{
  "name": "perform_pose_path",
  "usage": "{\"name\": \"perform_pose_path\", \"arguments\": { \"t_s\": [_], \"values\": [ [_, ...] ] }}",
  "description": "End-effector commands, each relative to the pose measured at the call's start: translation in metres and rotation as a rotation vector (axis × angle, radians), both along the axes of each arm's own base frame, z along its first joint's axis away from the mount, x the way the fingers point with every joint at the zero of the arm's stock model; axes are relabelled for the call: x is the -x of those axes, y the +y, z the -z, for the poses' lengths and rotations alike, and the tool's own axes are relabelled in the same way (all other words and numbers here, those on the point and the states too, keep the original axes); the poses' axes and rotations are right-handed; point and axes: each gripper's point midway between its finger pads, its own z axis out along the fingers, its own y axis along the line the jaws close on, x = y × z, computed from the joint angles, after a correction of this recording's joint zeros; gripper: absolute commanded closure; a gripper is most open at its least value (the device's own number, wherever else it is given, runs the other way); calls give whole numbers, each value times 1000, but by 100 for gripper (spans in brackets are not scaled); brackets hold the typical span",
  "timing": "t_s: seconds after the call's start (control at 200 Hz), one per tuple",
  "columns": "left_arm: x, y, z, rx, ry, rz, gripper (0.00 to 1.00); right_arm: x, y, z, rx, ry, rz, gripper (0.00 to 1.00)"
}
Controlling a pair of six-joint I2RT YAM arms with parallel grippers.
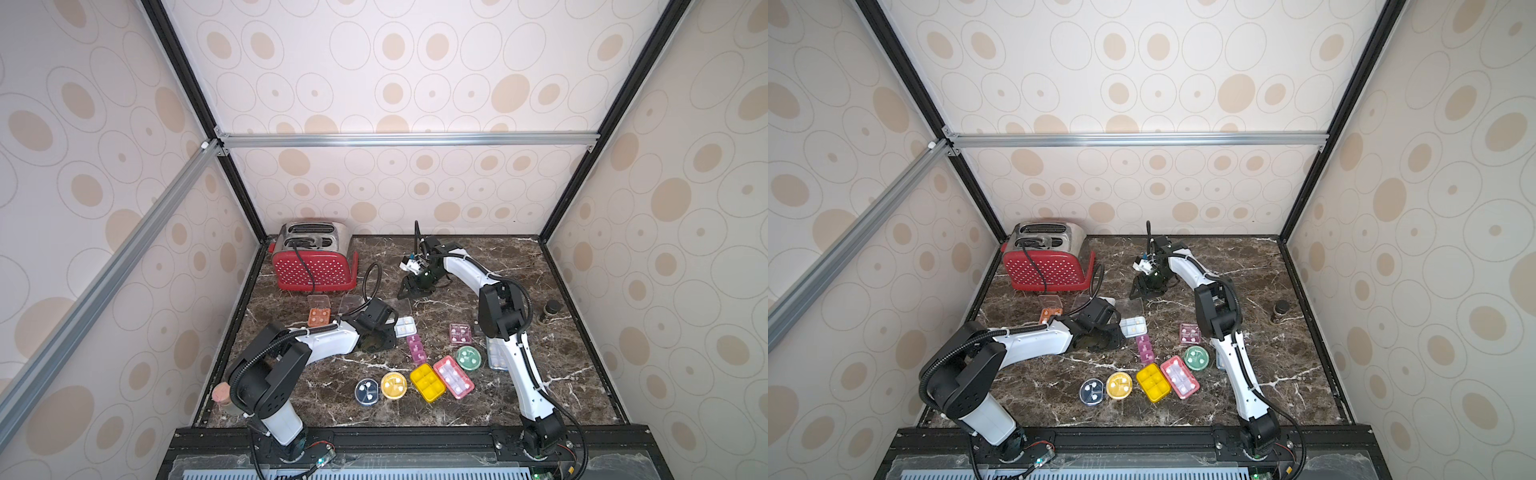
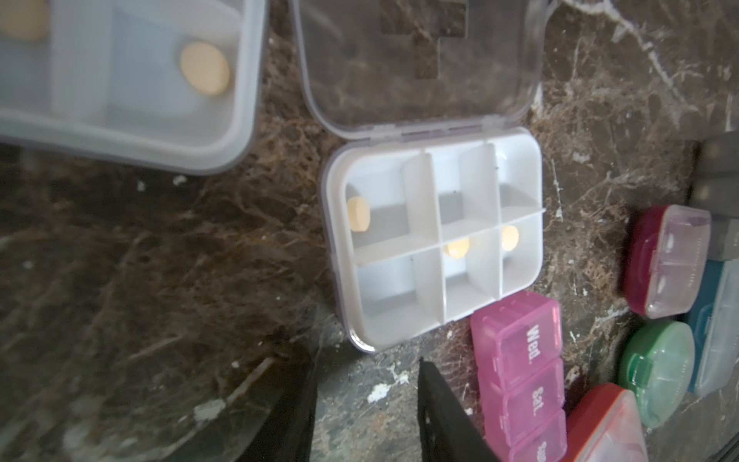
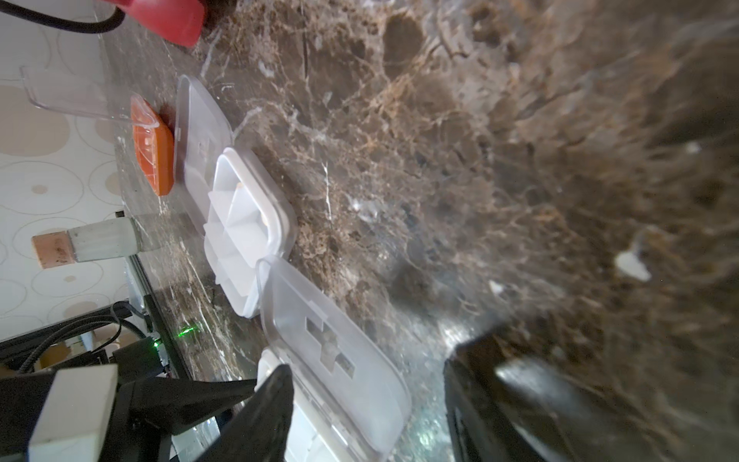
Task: Close pillboxes
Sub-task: Close the lid on the pillbox.
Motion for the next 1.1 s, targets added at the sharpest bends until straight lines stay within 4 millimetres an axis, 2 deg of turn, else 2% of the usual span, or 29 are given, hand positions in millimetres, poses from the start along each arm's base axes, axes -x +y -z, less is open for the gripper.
{"name": "perform_pose_path", "arguments": {
  "t_s": [0.0, 0.19, 0.496, 0.636, 0.907, 1.017, 1.092],
  "values": [
    [16, 24, 31, -116, 98, -25, 58, 8, 7, 7, -37, 42, -22, 38],
    [16, 32, 43, -110, 113, -45, 60, 9, 10, 0, -82, 67, -20, 38],
    [15, 34, 48, -130, 122, -44, 60, 15, 12, -9, -127, 87, -34, 42],
    [15, 34, 50, -134, 125, -44, 60, 16, 15, -19, -169, 84, -45, 44],
    [13, 35, 42, -133, 107, -45, 60, 22, 19, -30, -215, 102, -55, 47],
    [11, 32, 31, -109, 89, -40, 60, 27, 17, -31, -219, 111, -65, 47],
    [9, 29, 17, -82, 63, -38, 59, 32, 16, -31, -219, 114, -73, 47]
  ]
}}
